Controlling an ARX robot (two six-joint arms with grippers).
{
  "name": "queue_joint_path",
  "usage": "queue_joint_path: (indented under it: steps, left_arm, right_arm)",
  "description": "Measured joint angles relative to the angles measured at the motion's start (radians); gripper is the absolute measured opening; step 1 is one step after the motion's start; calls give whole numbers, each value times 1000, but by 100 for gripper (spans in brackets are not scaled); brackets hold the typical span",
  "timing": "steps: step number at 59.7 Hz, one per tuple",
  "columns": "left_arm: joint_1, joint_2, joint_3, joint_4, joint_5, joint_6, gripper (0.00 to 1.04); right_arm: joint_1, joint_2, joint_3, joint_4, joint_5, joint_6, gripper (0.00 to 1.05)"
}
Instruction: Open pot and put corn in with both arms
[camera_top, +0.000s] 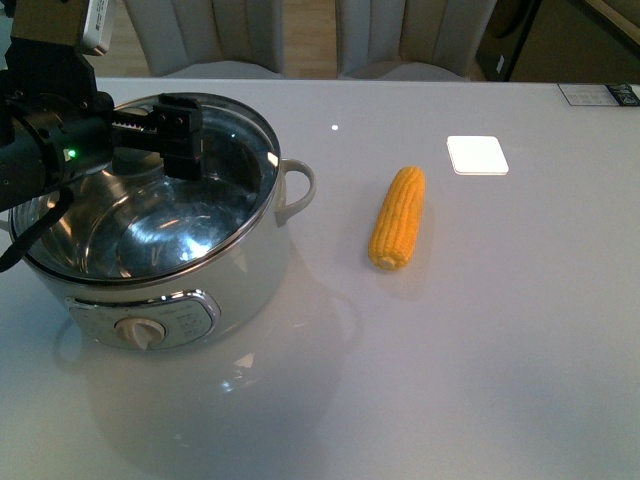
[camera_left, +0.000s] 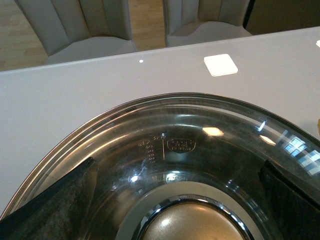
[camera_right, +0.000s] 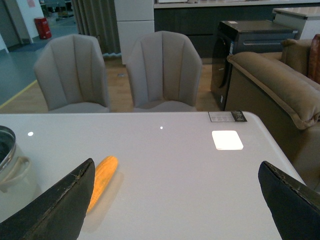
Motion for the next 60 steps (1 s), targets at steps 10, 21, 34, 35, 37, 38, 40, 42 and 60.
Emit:
queue_joint_path:
  steps: [10,21,34,35,37,38,40,42,60]
  left_arm:
    - [-11,10,-3,13,-17,-23,98]
    - [-13,11,-4,14,-27,-37,98]
    - [-13,11,-10,19,-31,-51,98]
    - [-13,11,-11,20,-32,-52,98]
    - [-13,11,-12,21,-33,-54,98]
    - [-13,11,-13,22,-34,-57,97]
    - [-13,11,-14,24,-34,-60,96]
    - [-13,13,-15,26,-34,-63,94]
    - [-15,15,-15,33,-46,-78,62]
  right_arm:
    - [0,0,0,0,0,0,96]
    - [0,0,0,0,0,0,96]
    - [0,0,0,0,0,0,96]
    - [0,0,0,0,0,0,96]
    - [0,0,0,0,0,0,96]
    - [0,0,0,0,0,0,96]
    - [0,0,0,0,0,0,96]
    - [0,0,0,0,0,0,96]
    - [0,0,0,0,0,0,96]
